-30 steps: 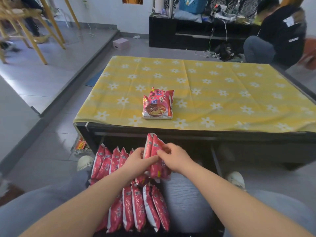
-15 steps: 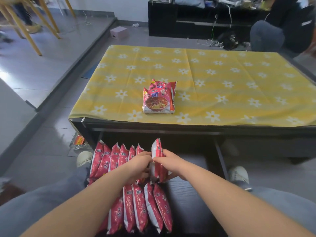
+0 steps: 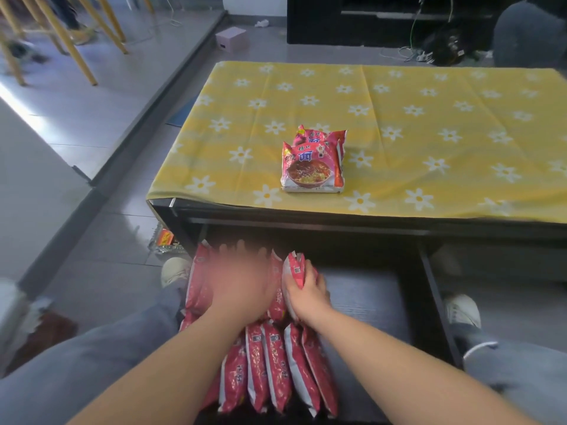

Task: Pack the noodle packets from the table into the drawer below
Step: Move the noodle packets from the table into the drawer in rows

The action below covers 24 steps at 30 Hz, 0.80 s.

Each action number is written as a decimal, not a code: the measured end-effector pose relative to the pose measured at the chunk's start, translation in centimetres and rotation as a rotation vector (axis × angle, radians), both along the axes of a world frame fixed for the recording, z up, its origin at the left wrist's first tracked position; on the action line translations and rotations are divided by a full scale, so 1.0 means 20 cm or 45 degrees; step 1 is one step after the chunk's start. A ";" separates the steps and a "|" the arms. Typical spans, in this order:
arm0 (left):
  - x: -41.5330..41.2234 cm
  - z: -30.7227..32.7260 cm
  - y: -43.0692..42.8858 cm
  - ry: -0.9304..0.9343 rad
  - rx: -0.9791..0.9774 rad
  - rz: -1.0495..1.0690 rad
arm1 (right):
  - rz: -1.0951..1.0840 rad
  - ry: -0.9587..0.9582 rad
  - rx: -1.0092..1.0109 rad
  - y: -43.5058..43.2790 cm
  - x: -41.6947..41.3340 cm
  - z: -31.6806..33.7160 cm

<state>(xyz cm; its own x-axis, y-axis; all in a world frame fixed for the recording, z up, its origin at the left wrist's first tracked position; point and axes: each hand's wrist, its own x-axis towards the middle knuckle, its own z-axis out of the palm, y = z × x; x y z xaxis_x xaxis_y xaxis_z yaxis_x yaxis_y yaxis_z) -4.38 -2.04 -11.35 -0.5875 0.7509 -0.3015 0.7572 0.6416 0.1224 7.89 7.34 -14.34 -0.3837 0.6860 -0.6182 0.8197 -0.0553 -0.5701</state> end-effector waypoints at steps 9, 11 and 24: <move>-0.08 -0.05 -0.06 -0.004 -0.027 0.119 | -0.208 0.052 0.063 0.02 -0.03 -0.05; -0.09 -0.05 -0.06 0.037 -0.031 0.098 | -0.138 0.146 0.042 0.05 0.02 -0.04; -0.11 -0.09 -0.10 0.003 -0.069 0.184 | -0.027 0.363 0.161 0.03 0.06 -0.09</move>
<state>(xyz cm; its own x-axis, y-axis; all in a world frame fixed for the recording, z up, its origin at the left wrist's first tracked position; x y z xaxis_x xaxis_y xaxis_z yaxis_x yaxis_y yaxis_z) -6.55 -4.00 -13.23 -0.6890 0.6412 -0.3378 0.6567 0.7495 0.0833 9.10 7.89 -16.17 -0.5144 0.7603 -0.3966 0.6250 0.0157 -0.7805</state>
